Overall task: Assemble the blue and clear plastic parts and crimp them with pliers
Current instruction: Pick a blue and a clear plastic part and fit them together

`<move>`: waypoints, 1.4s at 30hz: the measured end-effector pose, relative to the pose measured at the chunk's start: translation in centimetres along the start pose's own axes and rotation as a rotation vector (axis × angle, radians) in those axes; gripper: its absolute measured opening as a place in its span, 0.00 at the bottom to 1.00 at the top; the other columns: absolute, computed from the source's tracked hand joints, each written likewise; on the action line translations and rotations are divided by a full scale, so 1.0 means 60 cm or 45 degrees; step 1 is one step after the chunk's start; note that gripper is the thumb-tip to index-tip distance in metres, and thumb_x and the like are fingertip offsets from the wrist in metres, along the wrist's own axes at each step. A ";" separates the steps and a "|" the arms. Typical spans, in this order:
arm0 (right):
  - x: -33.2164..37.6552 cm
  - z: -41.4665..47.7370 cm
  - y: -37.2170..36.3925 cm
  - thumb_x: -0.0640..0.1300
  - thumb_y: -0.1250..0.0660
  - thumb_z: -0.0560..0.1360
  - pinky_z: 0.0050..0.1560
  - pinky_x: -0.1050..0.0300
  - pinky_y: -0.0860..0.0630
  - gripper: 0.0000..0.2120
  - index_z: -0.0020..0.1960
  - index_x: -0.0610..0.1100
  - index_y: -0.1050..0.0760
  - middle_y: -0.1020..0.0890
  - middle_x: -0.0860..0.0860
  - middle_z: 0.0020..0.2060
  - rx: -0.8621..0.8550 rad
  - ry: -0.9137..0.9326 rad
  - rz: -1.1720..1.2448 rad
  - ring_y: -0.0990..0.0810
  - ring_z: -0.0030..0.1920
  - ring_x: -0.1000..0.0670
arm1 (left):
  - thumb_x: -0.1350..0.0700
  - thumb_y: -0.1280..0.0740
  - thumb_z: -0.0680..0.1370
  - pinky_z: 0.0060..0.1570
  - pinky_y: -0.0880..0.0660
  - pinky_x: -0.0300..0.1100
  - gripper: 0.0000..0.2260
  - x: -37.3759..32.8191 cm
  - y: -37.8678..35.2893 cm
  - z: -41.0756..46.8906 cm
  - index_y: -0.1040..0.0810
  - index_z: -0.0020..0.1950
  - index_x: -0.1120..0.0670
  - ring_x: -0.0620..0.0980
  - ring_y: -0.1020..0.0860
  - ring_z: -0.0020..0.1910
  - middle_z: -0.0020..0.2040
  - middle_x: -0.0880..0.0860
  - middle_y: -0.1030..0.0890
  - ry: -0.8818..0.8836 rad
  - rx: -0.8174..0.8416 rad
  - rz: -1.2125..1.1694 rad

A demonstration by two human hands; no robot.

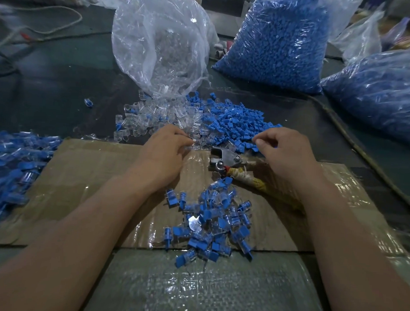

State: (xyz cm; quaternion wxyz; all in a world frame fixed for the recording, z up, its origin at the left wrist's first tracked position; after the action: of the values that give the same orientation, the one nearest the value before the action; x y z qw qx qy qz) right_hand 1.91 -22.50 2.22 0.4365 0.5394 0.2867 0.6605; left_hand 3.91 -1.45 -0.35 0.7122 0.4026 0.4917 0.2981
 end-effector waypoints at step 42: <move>0.000 0.021 -0.037 0.41 0.35 0.74 0.52 0.58 0.30 0.11 0.56 0.47 0.21 0.20 0.51 0.54 0.185 -0.034 -0.107 0.25 0.51 0.54 | 0.67 0.36 0.75 0.36 0.23 0.31 0.07 -0.017 0.025 -0.017 0.21 0.44 0.57 0.41 0.20 0.32 0.39 0.55 0.18 0.399 -0.038 -1.238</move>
State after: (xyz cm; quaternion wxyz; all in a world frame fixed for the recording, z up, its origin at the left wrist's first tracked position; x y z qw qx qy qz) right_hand 3.74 -21.65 0.66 0.4275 0.5659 0.3503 0.6117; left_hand 2.58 -1.27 1.20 0.6921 0.0676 0.7187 -0.0040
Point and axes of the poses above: each hand's wrist, its own z-axis towards the middle knuckle, its own y-axis out of the back of the hand, x = y × z, the point moved 3 cm from there along z, towards the middle knuckle
